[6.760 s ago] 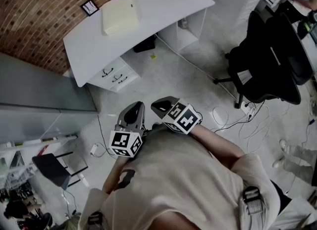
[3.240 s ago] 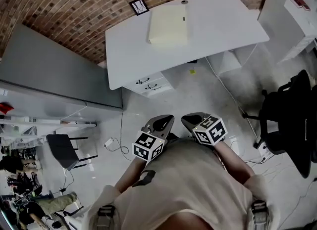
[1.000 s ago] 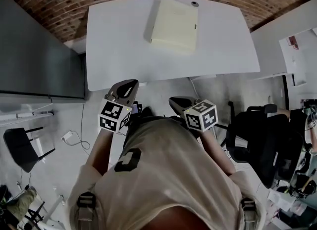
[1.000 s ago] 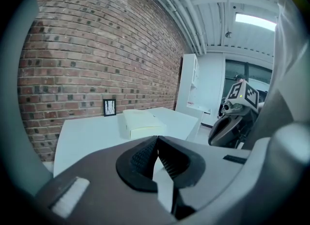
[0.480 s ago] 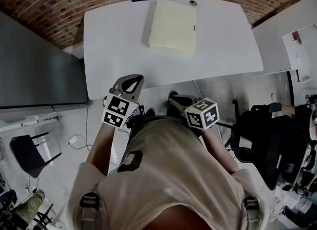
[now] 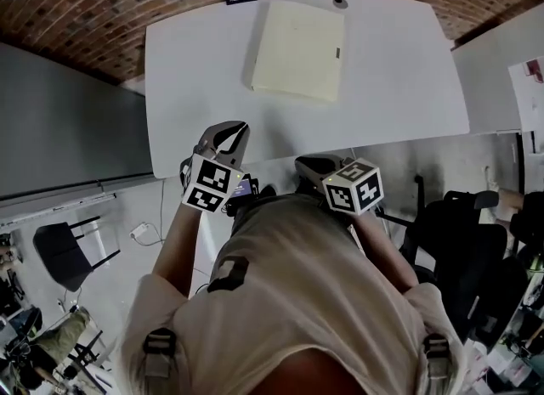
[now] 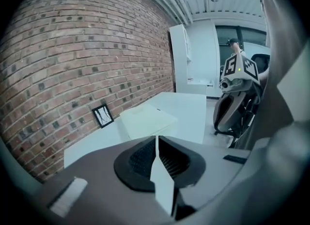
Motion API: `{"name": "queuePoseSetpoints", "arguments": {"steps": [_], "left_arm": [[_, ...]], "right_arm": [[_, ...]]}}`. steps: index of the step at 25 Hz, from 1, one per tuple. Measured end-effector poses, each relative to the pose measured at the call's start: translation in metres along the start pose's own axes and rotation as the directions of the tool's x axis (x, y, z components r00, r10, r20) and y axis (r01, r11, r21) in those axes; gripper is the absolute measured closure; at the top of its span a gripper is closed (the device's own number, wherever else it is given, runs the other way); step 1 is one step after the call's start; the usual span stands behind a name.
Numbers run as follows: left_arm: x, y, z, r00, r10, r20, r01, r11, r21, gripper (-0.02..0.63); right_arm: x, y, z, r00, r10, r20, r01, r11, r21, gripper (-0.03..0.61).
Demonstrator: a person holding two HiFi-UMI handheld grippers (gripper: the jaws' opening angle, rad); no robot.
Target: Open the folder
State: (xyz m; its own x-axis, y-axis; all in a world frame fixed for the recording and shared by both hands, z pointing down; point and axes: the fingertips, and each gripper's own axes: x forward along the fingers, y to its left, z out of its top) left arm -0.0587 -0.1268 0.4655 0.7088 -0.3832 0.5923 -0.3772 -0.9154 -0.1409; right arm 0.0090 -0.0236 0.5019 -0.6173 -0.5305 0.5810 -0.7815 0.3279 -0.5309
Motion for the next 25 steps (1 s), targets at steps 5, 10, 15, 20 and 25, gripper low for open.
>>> {"name": "queuePoseSetpoints", "arguments": {"steps": [5,10,15,20,25], "left_arm": [[0.015,0.014,-0.020,0.990,0.051,-0.130,-0.045,0.998,0.050,0.604],[0.059,0.016,-0.010,0.977,0.065,-0.204,-0.028,0.983,0.179,0.494],[0.121,0.015,-0.011,0.952,0.102,-0.288,0.022,0.917,0.398,0.405],[0.164,0.020,-0.015,0.931,0.200,-0.305,0.016,0.814,0.581,0.403],[0.185,0.025,-0.019,0.916,0.245,-0.318,0.021,0.762,0.648,0.403]], "right_arm": [[-0.001,-0.017,0.001,0.998,0.057,0.000,-0.057,0.997,0.044,0.572],[-0.003,-0.034,0.005,0.995,0.101,0.000,-0.101,0.991,0.089,0.572],[-0.008,-0.045,0.002,0.993,0.119,-0.015,-0.117,0.988,0.101,0.572],[-0.019,-0.060,-0.001,0.993,0.113,-0.022,-0.109,0.987,0.115,0.572],[-0.030,-0.081,0.000,0.995,0.095,-0.010,-0.092,0.984,0.149,0.572]]}}
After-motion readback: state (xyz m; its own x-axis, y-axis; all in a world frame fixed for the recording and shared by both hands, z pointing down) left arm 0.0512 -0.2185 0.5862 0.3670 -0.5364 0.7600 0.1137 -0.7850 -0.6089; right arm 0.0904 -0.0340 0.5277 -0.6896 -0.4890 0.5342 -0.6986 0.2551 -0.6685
